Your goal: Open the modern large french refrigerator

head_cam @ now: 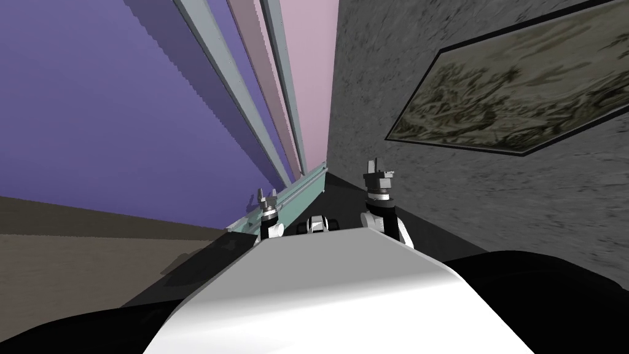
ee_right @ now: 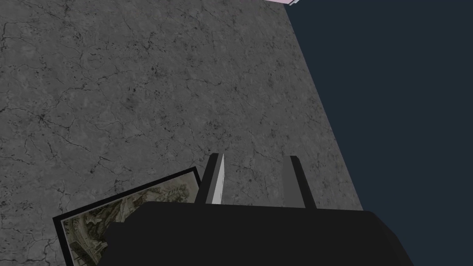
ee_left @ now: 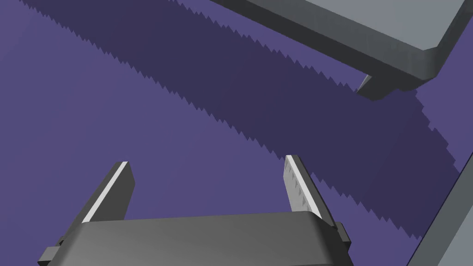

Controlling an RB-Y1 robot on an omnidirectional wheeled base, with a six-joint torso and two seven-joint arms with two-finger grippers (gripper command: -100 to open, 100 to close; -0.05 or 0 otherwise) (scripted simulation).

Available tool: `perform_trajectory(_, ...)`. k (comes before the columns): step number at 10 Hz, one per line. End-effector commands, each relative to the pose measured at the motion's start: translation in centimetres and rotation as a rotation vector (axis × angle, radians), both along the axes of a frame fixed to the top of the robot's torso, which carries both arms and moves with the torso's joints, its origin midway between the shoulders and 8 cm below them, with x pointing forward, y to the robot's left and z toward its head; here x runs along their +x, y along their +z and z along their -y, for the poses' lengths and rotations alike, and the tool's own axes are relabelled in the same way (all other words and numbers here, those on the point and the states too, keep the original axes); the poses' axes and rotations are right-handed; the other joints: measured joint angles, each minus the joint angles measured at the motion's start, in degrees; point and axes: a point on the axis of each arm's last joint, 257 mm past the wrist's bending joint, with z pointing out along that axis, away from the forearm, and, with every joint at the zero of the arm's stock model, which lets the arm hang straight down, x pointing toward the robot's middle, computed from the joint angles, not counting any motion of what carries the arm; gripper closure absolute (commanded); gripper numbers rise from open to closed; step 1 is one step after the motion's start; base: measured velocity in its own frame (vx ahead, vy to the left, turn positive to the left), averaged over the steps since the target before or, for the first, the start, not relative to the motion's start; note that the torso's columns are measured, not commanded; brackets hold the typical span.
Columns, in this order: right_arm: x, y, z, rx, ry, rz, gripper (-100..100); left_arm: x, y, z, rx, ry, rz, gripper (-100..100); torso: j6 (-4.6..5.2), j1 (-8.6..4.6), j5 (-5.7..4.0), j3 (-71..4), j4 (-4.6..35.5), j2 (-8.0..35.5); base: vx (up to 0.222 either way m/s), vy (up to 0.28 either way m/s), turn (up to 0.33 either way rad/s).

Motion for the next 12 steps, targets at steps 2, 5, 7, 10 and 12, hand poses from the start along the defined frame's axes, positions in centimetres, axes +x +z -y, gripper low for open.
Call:
perform_trajectory(2,0.0,0.0,0.0,0.000,0.000,0.000,0,-0.1,-2.8,-0.4,-0.072,-0.001,-0.022,-100,0.00,-0.06,-0.01,-0.03,-0.01,-0.08,0.086,-0.076,-0.014)
perform_trajectory(5,0.0,0.0,0.0,0.000,0.000,0.000,0,-0.4,-4.9,-0.7,-0.127,-0.001,-0.037,-100,0.01,-0.14,-0.04,-0.04,-0.02,-0.07,0.080,-0.094,-0.009)
perform_trajectory(7,0.0,0.0,0.0,0.000,0.000,0.000,0,-0.6,-6.1,-1.0,-0.157,0.000,-0.044,-100,0.10,-0.03,0.02,-0.05,-0.02,-0.11,0.074,-0.064,-0.011)
perform_trajectory(10,0.0,0.0,0.0,0.000,0.000,0.000,0,-1.0,-7.8,-1.3,-0.203,0.003,-0.054,-100,0.00,-0.09,-0.02,-0.07,-0.03,-0.13,0.080,-0.071,-0.012)
perform_trajectory(12,0.0,0.0,0.0,0.000,0.000,0.000,0,-0.1,-6.8,-1.4,-0.195,-0.001,-0.052,-100,0.00,0.03,0.00,0.03,0.02,0.06,0.028,-0.023,0.014)
